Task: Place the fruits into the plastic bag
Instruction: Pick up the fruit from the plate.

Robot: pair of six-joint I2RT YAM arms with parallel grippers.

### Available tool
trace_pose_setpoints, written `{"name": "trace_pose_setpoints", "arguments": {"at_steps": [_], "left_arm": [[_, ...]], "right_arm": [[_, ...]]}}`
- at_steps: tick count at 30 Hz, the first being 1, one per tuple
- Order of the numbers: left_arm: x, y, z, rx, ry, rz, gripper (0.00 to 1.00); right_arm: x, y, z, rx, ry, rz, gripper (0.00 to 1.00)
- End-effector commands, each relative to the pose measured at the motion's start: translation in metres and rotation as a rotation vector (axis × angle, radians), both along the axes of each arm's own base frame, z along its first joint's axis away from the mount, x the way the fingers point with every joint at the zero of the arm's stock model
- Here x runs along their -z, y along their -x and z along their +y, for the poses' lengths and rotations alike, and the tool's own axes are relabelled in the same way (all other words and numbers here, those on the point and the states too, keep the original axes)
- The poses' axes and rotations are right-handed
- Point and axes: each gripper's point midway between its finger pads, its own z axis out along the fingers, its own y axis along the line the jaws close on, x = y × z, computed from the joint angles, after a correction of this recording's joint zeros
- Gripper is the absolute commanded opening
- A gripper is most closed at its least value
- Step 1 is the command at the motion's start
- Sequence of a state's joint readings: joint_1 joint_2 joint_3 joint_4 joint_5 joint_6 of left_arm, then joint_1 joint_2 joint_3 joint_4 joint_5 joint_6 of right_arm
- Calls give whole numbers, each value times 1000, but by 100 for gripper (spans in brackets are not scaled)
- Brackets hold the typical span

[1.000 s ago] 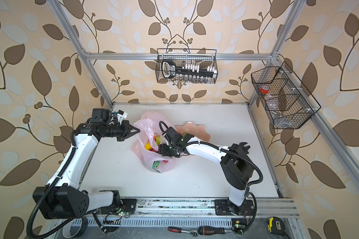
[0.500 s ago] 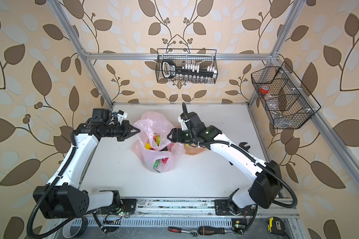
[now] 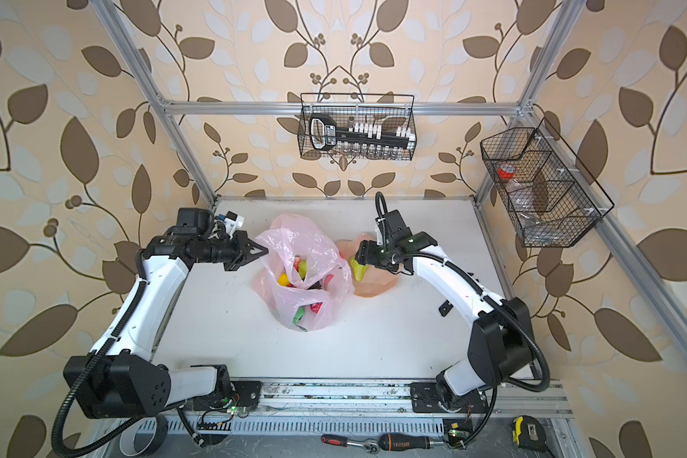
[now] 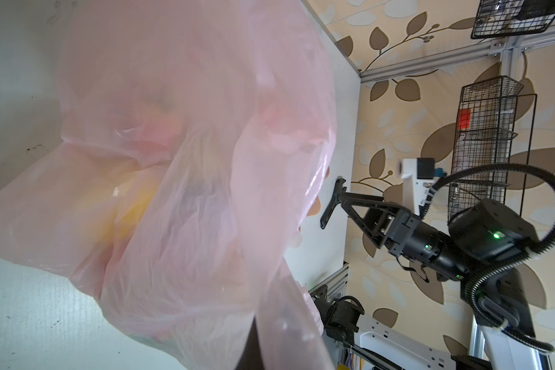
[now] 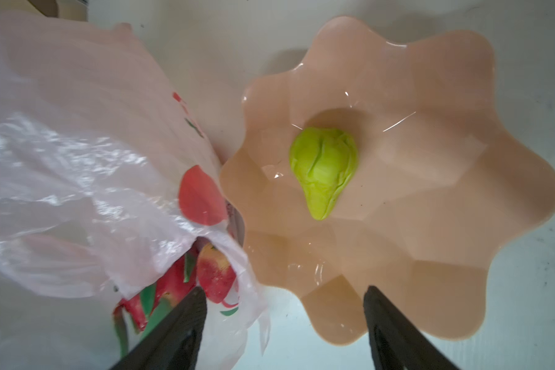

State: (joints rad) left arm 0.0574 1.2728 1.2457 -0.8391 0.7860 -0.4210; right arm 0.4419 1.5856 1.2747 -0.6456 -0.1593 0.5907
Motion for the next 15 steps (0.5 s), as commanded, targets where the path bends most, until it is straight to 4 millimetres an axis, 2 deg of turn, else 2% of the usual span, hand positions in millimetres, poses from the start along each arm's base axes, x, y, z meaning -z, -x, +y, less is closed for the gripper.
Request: {"name": "trace_pose_setpoints", "arguments": {"at_steps": [1, 5, 8, 15], "left_arm": [[-17, 3, -7, 43, 11, -55, 0], [-17, 3, -7, 43, 10, -55, 0], [-17, 4, -7, 43, 10, -53, 0], [-15, 5, -7, 44, 11, -51, 0]], "right_arm": [[27, -15, -5, -13, 100, 32, 78], [51, -34, 2, -10, 139, 62, 78], [61, -45, 9, -8, 151, 62, 79], [88, -59, 15, 15, 171, 98, 79]]}}
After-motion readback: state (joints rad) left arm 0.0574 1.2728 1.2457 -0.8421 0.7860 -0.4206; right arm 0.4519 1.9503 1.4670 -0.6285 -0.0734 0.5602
